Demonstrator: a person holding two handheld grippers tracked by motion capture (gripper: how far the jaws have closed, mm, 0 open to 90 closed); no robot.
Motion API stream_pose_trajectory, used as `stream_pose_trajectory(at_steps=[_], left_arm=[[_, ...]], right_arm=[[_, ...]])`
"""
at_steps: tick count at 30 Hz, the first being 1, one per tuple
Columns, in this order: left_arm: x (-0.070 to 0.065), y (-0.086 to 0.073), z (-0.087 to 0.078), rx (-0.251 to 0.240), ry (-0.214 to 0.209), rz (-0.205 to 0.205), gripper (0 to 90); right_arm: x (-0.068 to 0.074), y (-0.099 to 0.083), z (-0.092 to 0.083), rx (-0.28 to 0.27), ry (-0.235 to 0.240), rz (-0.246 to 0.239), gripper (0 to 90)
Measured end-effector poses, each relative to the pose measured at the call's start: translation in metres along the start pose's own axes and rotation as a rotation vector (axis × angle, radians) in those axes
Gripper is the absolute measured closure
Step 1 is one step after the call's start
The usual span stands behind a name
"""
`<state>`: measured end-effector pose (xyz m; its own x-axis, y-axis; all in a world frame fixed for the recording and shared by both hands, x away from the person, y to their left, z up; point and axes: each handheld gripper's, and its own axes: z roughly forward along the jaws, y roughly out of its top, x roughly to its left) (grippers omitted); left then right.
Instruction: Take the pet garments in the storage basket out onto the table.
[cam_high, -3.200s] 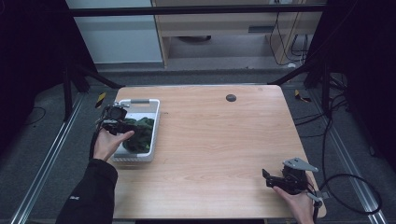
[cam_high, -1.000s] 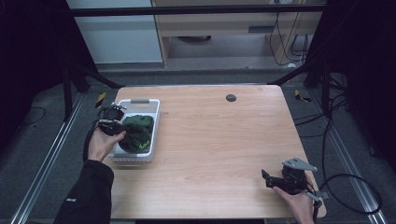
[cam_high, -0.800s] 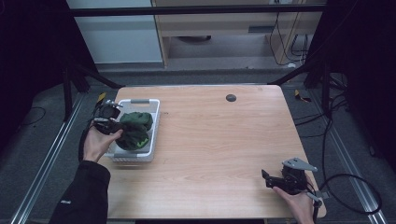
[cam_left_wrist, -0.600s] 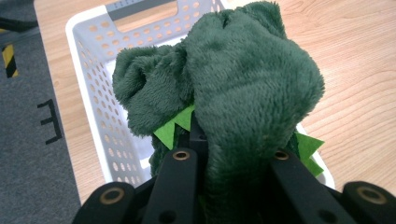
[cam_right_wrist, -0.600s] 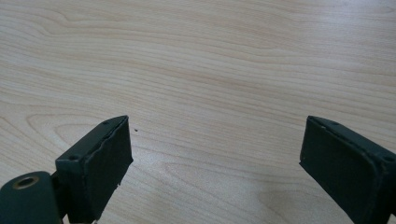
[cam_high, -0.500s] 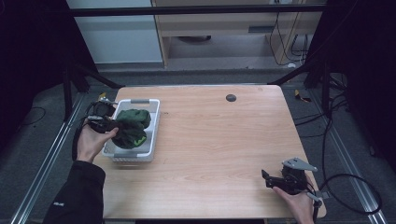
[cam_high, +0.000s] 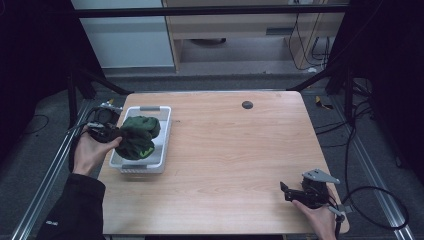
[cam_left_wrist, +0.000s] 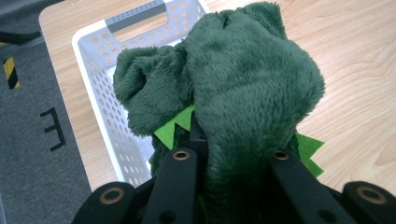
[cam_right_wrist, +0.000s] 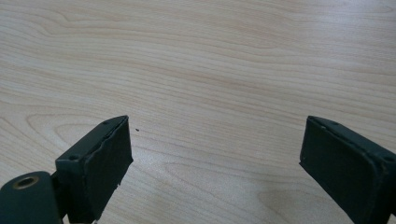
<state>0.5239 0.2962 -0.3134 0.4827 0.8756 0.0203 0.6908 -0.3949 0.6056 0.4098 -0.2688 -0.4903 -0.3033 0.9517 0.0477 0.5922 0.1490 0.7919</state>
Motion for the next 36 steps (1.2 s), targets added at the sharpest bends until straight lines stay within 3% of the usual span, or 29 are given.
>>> stream_pose_trajectory(at_steps=[23, 36], left_arm=[[-0.027, 0.012, -0.022, -0.005, -0.05, 0.101, 80.5], [-0.053, 0.023, -0.027, -0.006, -0.089, 0.173, 80.5]], right_arm=[[0.0, 0.0, -0.001, -0.007, 0.0, 0.001, 9.0], [0.0, 0.001, -0.002, -0.017, 0.001, 0.0, 9.0]])
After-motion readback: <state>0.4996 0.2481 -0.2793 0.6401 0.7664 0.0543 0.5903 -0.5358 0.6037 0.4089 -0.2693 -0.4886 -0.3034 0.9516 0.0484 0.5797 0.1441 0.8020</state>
